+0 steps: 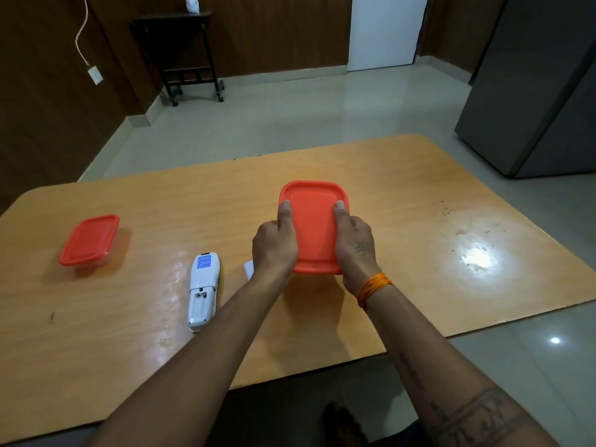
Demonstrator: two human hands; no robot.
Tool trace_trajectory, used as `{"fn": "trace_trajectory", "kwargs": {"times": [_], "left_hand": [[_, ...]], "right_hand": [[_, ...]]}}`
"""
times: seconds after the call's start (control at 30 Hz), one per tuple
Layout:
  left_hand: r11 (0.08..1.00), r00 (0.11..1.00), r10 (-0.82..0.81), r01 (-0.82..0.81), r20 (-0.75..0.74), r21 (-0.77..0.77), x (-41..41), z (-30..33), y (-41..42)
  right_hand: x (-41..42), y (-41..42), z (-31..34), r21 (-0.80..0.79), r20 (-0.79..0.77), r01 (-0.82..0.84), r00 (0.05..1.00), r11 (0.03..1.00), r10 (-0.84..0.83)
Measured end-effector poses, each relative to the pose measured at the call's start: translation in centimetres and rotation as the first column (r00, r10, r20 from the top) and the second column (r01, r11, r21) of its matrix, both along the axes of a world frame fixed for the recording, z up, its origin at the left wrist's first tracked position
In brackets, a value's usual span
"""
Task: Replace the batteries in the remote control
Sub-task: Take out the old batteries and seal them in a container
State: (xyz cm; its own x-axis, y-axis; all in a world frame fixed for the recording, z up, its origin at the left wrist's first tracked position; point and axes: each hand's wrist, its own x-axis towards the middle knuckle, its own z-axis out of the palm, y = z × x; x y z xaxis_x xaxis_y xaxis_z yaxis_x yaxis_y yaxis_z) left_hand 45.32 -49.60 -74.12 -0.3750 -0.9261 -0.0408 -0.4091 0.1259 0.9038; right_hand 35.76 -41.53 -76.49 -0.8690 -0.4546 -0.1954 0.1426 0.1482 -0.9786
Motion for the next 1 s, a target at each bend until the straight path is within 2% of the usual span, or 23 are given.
{"fn": "trace_trajectory", "kwargs": {"times": [0.17, 0.27, 0.4, 0.47, 0.57, 0.77, 0.93, 1.0], "left_hand": [[0.999, 0.997, -0.025, 0.027, 0.071, -0.034, 1.4, -0.8, -0.8], [0.991, 0.989, -0.122, 0.126, 0.082, -0.046, 2.0, -1.1, -0.1], [0.961, 0.984, -0.145, 0.164, -0.1, 0.224, 1.3, -1.0, -0.4], [0.943, 0.983, -0.123, 0.158, -0.134, 0.294, 0.8, 0.0, -0.8], [0.963, 0.986, -0.118, 0.143, -0.12, 0.228, 0.4, 1.6, -0.9], [0.984, 0.995, -0.094, 0.099, -0.037, 0.146, 0.9, 1.6, -1.2], [0.989, 0.995, -0.05, 0.061, -0.088, 0.132, 1.9, 1.6, -1.2], [0.993, 0.995, -0.08, 0.085, -0.063, 0.076, 2.3, 1.3, -0.9]], "right_hand": [[0.2, 0.0, 0.2, 0.039, 0.025, -0.058, 0.998, 0.998, 0.057], [-0.9, 0.6, 0.6, 0.045, 0.027, -0.054, 0.998, 0.998, 0.053], [-1.4, 1.5, 0.7, 0.054, 0.032, -0.111, 0.994, 0.992, 0.109], [-1.1, 1.5, 0.4, 0.046, 0.033, -0.166, 0.986, 0.985, 0.164], [-0.7, 1.6, 0.5, 0.005, 0.052, -0.204, 0.978, 0.979, 0.203], [-0.5, 1.2, 0.6, -0.031, 0.027, -0.165, 0.986, 0.986, 0.166], [-0.2, 0.1, 0.5, 0.005, -0.009, -0.146, 0.989, 0.989, 0.146], [-0.6, 0.2, 0.5, 0.028, -0.005, -0.096, 0.995, 0.995, 0.096]]}}
